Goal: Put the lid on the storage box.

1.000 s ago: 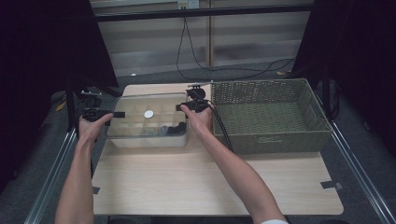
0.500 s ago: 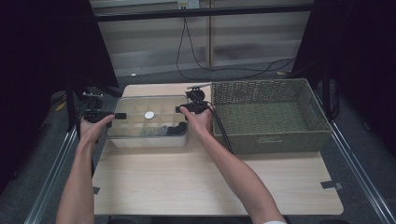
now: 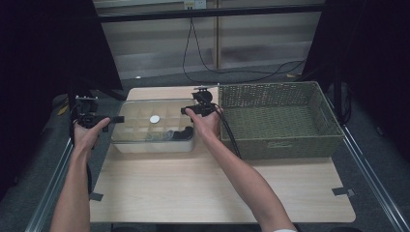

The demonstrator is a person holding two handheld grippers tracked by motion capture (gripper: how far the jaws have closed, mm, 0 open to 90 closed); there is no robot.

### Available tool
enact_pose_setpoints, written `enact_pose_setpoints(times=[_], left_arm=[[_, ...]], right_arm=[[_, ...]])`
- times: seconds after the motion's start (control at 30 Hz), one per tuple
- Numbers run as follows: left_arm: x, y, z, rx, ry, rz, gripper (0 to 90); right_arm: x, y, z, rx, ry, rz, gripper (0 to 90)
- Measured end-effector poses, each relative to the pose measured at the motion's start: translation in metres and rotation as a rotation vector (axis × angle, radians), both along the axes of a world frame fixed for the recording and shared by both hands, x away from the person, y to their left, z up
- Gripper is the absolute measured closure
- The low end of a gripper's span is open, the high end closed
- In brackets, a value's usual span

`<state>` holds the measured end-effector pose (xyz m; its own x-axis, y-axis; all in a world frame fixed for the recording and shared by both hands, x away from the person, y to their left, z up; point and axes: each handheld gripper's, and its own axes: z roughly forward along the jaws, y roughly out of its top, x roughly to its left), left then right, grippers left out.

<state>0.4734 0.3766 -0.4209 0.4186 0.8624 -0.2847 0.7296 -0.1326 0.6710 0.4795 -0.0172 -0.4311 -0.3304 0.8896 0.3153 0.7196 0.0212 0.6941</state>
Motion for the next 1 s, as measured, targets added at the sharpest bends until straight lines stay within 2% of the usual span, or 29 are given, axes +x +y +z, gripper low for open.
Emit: enact_pose_setpoints(times=[0.07,0.17,0.23,0.37,0.57,0.67,0.8,0.87,1.0], left_arm=[[-0.005,0.001,0.003,-0.011,-0.013,-0.002,14.3],[-0.015,0.002,0.012,-0.009,-0.041,-0.004,14.6],[-0.021,0.003,0.018,-0.005,-0.057,-0.016,14.6],[-0.032,0.005,0.023,-0.015,-0.072,-0.005,16.7],[-0.043,0.005,0.02,-0.023,-0.088,-0.002,14.6],[-0.049,0.003,0.019,-0.013,-0.101,-0.023,14.2],[-0.059,0.001,0.017,-0.024,-0.125,-0.034,13.5],[-0.064,0.0,0.017,-0.008,-0.129,-0.054,13.7],[-0.075,0.001,0.018,-0.007,-0.153,-0.06,13.7]], right_arm=[[-0.001,0.0,0.004,-0.006,-0.007,0.01,23.3],[-0.004,-0.001,0.012,0.017,-0.023,0.011,22.7],[-0.008,0.001,0.017,-0.003,-0.046,0.025,22.8],[-0.015,-0.002,0.026,-0.023,-0.073,0.054,22.9],[-0.022,-0.015,0.032,-0.003,-0.088,0.102,23.4],[-0.026,-0.022,0.032,0.014,-0.092,0.124,22.7],[-0.032,-0.029,0.038,0.025,-0.11,0.148,22.3],[-0.036,-0.034,0.04,0.029,-0.114,0.16,22.3],[-0.044,-0.043,0.041,0.054,-0.127,0.177,23.6]])
